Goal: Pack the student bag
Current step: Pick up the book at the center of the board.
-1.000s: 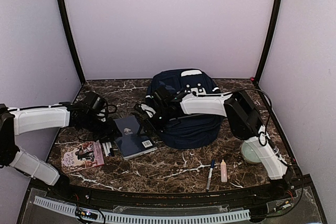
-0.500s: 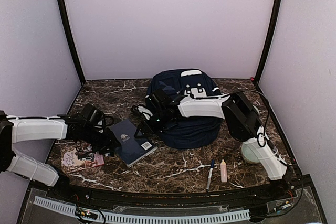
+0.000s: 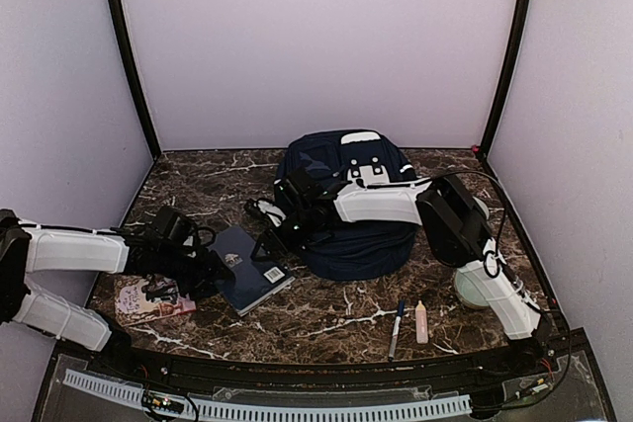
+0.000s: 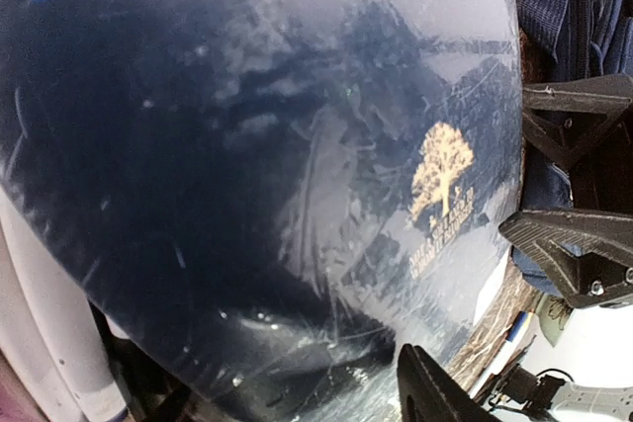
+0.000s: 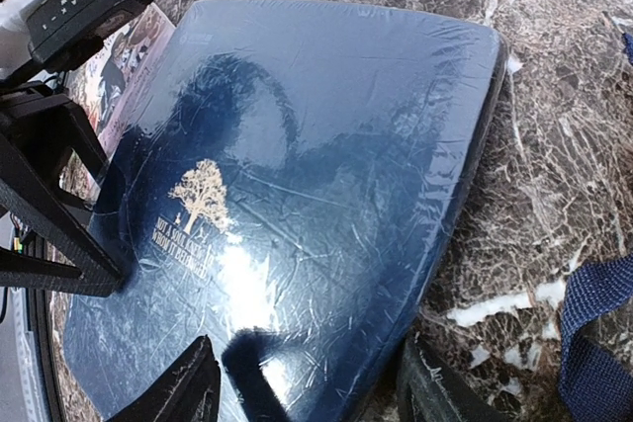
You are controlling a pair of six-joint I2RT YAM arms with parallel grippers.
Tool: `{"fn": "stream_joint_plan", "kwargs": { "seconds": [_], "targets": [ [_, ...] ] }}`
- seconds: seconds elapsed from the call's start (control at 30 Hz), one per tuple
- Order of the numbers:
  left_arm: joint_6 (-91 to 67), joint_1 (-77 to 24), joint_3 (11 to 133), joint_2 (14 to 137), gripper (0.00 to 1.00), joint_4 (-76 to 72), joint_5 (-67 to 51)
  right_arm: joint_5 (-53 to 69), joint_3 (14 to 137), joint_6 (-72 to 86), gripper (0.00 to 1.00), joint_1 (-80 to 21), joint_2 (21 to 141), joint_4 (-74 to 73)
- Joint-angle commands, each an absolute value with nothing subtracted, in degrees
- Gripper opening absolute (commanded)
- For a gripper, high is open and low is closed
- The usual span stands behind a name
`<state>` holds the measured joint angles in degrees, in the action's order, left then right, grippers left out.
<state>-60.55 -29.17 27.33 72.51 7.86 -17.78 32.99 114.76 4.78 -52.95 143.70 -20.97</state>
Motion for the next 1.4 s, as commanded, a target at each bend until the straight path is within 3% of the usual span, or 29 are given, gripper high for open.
{"fn": "stream_joint_plan", "kwargs": {
  "seconds": [0.0, 0.23, 0.5, 0.6, 0.7, 1.13, 1.23, 1.37],
  "targets": [
    [-63.4, -29.7, 25.3, 74.3, 0.57, 0.2, -19.3, 31.3, 112.8, 5.0, 0.61, -54.9, 149.3, -28.9],
    [-67.0, -30.5, 23.6, 71.1, 0.47, -9.0, -16.2, 31.5, 112.6, 4.9, 0.61, -55.0, 149.2, -29.2],
    [-68.0, -31.1, 26.5, 64.1, 0.45, -10.1, -12.4, 31.6, 112.7, 4.9, 0.61, -55.0, 149.4, -29.2],
    [-68.5, -31.1, 26.9, 62.9, 0.59, -7.8, -10.4, 31.3, 112.6, 4.7, 0.61, -55.0, 149.2, -29.5],
    [-69.9, -31.1, 25.4, 61.7, 0.61, -9.0, -9.2, 31.3, 112.4, 4.7, 0.61, -55.0, 149.1, -29.3],
    [-69.6, -31.1, 25.4, 63.4, 0.37, -18.1, -8.8, 31.1, 111.5, 4.9, 0.61, -55.1, 148.3, -29.0],
    [-69.4, -31.1, 26.0, 63.9, 0.21, -18.6, -8.7, 31.0, 111.0, 4.8, 0.61, -55.1, 147.9, -28.8],
    [-69.2, -31.1, 26.8, 63.8, 0.18, -18.9, -9.3, 30.7, 110.8, 4.7, 0.62, -55.1, 147.4, -28.9]
  ]
}}
